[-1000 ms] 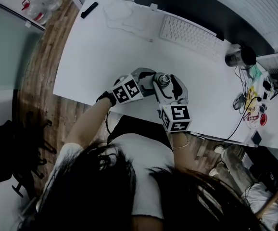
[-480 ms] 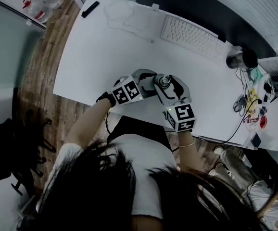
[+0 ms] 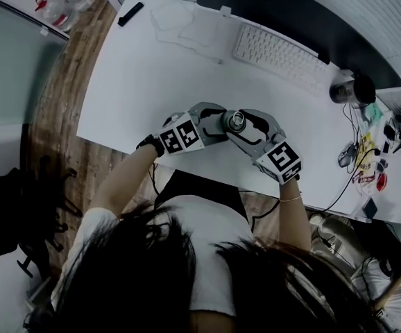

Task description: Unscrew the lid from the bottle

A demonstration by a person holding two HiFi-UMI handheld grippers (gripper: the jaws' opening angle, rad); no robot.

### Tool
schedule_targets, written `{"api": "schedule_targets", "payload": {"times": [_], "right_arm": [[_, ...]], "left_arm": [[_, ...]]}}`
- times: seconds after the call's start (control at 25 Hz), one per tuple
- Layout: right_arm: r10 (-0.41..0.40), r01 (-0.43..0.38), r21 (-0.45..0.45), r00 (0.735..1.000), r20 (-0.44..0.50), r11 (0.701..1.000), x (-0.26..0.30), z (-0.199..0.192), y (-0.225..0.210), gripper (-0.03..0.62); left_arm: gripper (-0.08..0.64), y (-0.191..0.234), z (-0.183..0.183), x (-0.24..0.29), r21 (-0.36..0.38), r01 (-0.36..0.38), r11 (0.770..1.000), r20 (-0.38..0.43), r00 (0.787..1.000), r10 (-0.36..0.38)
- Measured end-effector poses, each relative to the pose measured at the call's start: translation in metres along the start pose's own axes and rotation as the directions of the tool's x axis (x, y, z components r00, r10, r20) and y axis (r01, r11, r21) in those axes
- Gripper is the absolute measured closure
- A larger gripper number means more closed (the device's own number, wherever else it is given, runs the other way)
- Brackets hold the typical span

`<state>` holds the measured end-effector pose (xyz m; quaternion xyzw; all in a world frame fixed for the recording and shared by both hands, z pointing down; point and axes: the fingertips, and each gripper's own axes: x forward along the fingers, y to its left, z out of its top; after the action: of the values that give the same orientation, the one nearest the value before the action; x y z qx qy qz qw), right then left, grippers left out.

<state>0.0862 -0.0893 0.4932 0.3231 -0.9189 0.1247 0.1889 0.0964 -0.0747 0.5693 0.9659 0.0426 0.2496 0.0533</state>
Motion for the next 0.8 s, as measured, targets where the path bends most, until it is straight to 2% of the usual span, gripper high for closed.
{"api": "schedule_targets", "payload": {"times": [0.24, 0.44, 0.64, 0.8], "right_arm": [[0.168, -0.170, -0.072, 0.985, -0.036, 0.983, -0.006, 0.000, 0.002, 0.345], [0.241, -0.245, -0.088, 0.969, -0.056, 0.966, -0.008, 0.003, 0.004, 0.359], [0.209, -0.215, -0.116, 0.976, -0.065, 0.970, -0.004, 0.004, 0.008, 0.357], [0.133, -0.136, -0.072, 0.990, -0.051, 0.988, 0.000, 0.001, 0.011, 0.358]], "left_arm": [[0.206, -0.001, 0.003, 0.002, 0.006, 0.010, 1.000, 0.003, 1.000, -0.010], [0.204, -0.001, 0.002, 0.002, 0.016, 0.010, 1.000, -0.003, 1.000, -0.010], [0.204, -0.002, 0.000, 0.000, 0.003, 0.007, 1.000, -0.010, 1.000, -0.007], [0.204, -0.002, -0.002, -0.001, -0.006, -0.004, 1.000, -0.006, 1.000, 0.004]]}}
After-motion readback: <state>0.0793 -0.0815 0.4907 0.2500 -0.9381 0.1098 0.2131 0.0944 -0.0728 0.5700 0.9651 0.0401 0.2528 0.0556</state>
